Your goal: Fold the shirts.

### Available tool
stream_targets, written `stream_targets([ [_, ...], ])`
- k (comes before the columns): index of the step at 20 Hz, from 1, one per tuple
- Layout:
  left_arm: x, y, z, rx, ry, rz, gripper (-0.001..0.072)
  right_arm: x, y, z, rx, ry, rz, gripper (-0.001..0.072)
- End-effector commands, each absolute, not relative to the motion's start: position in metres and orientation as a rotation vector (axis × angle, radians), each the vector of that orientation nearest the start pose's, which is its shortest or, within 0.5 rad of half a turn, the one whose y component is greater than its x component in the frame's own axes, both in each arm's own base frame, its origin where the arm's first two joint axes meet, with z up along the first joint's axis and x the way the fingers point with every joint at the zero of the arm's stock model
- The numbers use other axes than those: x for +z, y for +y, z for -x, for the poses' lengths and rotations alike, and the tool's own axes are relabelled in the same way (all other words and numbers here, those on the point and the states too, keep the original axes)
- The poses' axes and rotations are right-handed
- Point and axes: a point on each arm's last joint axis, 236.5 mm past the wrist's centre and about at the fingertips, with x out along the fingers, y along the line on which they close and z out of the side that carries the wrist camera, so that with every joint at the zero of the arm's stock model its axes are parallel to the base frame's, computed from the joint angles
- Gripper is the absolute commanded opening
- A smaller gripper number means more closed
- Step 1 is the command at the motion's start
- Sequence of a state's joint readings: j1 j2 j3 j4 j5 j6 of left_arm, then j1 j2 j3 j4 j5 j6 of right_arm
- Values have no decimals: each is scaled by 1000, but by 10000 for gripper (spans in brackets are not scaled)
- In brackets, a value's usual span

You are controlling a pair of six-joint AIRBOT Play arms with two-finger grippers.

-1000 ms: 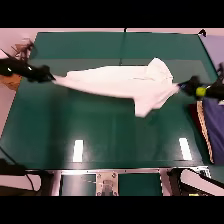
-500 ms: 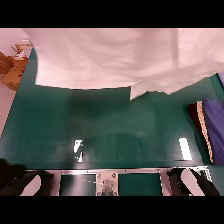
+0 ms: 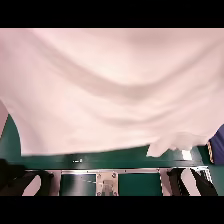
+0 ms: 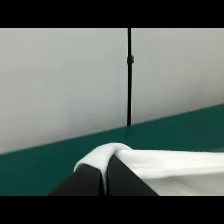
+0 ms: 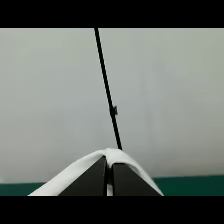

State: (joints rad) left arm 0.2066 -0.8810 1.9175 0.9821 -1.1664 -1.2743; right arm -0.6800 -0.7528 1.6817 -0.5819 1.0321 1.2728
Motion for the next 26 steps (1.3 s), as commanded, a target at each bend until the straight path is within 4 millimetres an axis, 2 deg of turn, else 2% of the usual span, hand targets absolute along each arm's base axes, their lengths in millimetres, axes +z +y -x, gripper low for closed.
stream_targets([
  [1,409,-70,-351,-429,281,108,23,411,-31,-332,159,72,-357,18],
  [3,344,-74,-391,-484,425,202,23,334,-36,-369,169,198,-434,19],
  [6,233,-69,-446,-490,633,344,22,218,-37,-422,155,382,-525,18],
  [8,163,-75,-475,-481,744,382,23,154,-36,-455,144,499,-570,19],
  [10,108,-93,-502,-485,809,392,23,99,-37,-487,128,591,-593,19],
  [12,70,-101,-532,-434,802,406,23,61,-42,-517,126,653,-639,19],
  [13,58,-101,-546,-402,783,410,23,50,-46,-534,126,662,-662,19],
  [15,48,-99,-566,-352,741,436,23,43,-53,-565,138,646,-703,19],
  [17,53,-92,-582,-308,680,488,22,49,-60,-590,148,622,-715,19],
  [19,66,-84,-594,-278,620,489,23,65,-64,-612,162,583,-727,19],
  [23,97,-79,-607,-277,539,465,23,103,-68,-634,186,499,-704,19],
  [24,102,-78,-609,-276,527,463,22,108,-69,-636,189,488,-698,19],
  [26,99,-78,-608,-277,534,451,23,107,-68,-635,189,495,-693,19],
])
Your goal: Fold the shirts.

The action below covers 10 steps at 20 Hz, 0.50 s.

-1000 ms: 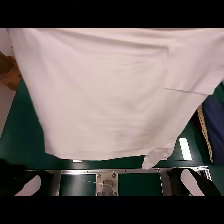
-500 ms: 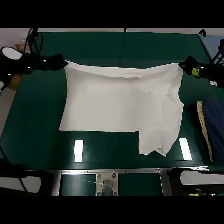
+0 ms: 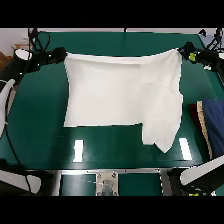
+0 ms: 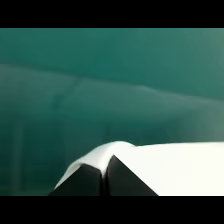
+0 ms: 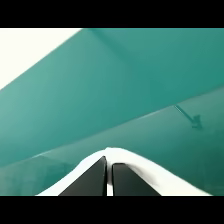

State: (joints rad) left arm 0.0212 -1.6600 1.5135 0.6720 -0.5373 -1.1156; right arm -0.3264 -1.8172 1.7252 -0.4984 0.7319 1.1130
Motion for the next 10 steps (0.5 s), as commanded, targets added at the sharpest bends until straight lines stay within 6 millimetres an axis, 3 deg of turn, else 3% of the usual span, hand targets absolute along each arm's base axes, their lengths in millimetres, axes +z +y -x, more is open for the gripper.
stream_targets([
  [1,93,-79,-606,-283,556,431,23,100,-66,-632,194,518,-683,20],
  [4,58,-89,-589,-329,680,379,23,63,-64,-609,198,684,-630,18],
  [7,14,-93,-565,-361,833,319,23,13,-82,-572,130,891,-548,18],
  [10,-15,-94,-543,-379,938,279,23,-20,-99,-543,90,1021,-489,18],
])
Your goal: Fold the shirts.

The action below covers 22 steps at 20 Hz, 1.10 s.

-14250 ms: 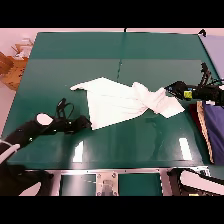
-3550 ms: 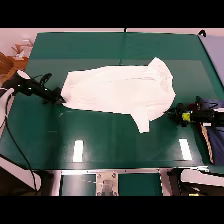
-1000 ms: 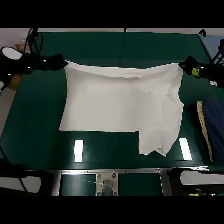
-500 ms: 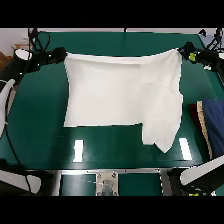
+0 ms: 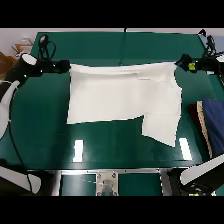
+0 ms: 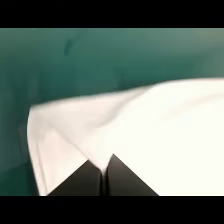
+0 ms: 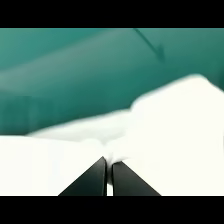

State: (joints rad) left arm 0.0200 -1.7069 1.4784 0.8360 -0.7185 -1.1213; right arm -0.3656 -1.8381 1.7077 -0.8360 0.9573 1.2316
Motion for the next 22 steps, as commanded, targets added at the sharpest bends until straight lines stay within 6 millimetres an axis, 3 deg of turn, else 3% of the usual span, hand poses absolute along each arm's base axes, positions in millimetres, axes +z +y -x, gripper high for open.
stream_targets([
  [1,-22,-93,-537,-381,966,263,23,-28,-103,-536,76,1051,-475,18],
  [7,-58,-93,-518,-369,1088,288,23,-62,-105,-519,42,1110,-492,18],
  [12,-68,-96,-514,-364,1123,328,23,-66,-104,-517,38,1112,-499,20],
  [13,-67,-97,-514,-366,1123,336,24,-66,-103,-518,40,1111,-503,43],
  [15,-64,-102,-511,-381,1132,359,25,-64,-103,-517,42,1110,-507,215],
  [16,-61,-106,-508,-397,1147,376,61,-61,-103,-515,47,1115,-507,288],
  [17,-57,-109,-503,-413,1171,384,248,-56,-104,-512,53,1124,-507,315],
  [18,-52,-112,-496,-439,1203,375,522,-50,-107,-507,60,1137,-505,315],
  [19,-47,-113,-488,-451,1244,372,563,-43,-114,-499,55,1158,-503,315],
  [22,-33,-98,-457,-426,1424,300,562,-21,-138,-468,25,1211,-522,312],
])
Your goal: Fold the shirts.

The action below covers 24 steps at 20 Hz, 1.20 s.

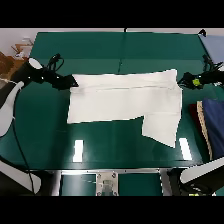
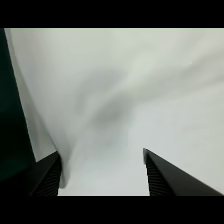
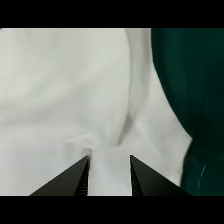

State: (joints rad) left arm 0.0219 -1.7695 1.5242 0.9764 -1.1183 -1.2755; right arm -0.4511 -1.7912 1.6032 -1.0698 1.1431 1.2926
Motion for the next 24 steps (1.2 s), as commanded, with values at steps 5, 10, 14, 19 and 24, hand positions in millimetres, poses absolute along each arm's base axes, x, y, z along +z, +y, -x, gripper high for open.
stream_targets([
  [5,-16,-75,-390,-349,1726,246,23,3,-151,-407,-20,1246,-599,18],
  [10,5,-89,-348,-319,1656,208,22,6,-162,-329,-174,1182,-687,18],
  [14,3,-125,-321,-286,1384,356,23,-13,-168,-279,-351,1071,-753,18],
  [19,-51,-150,-278,-155,1350,564,696,-44,-147,-259,-366,1104,-809,54],
  [24,-83,-170,-282,-56,1226,707,694,-46,-138,-272,-354,1032,-907,66],
])
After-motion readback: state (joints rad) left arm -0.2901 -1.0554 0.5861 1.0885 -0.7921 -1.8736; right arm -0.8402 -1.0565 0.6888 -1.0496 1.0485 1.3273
